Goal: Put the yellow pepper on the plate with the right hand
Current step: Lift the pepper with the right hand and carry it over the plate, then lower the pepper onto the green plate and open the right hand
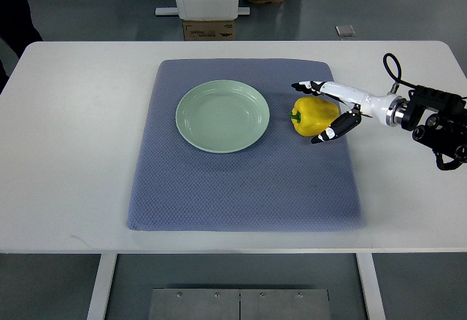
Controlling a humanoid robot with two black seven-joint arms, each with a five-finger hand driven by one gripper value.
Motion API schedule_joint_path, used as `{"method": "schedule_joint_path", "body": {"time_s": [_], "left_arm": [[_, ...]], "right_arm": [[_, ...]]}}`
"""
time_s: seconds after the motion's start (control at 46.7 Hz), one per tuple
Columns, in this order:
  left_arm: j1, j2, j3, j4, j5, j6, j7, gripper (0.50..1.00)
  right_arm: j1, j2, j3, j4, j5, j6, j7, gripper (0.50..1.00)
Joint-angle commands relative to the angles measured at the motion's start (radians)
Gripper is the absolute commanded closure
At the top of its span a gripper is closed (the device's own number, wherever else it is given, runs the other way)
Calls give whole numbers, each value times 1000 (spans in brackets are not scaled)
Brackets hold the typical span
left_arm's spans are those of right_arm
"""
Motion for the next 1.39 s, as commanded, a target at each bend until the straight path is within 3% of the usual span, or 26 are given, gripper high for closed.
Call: {"method": "schedule_joint_path", "body": {"time_s": [0.0,0.193,0.45,0.492,0.578,0.621,1.113,1.37], "left_arm": [[1,0,0,0,0,0,0,500],[1,0,0,0,0,0,0,500],[-1,0,0,0,0,0,0,500],[1,0,0,0,0,0,0,500],[1,0,0,0,0,0,0,500],[1,0,0,0,0,0,0,500],[-1,0,0,0,0,0,0,500],[1,0,0,0,0,0,0,500]], "right_arm": [[0,1,-1,0,0,-2,0,592],[-3,4,-18,-3,-3,-39,0,632],[3,42,-61,-4,-3,-82,0,735],[3,42,-61,-4,-1,-82,0,785],[6,42,-61,-4,0,-84,0,960],[12,42,-59,-4,3,-84,0,1000],[54,55,-16,3,51,-75,0,1000],[75,154,39,3,57,-64,-11,1000]]}}
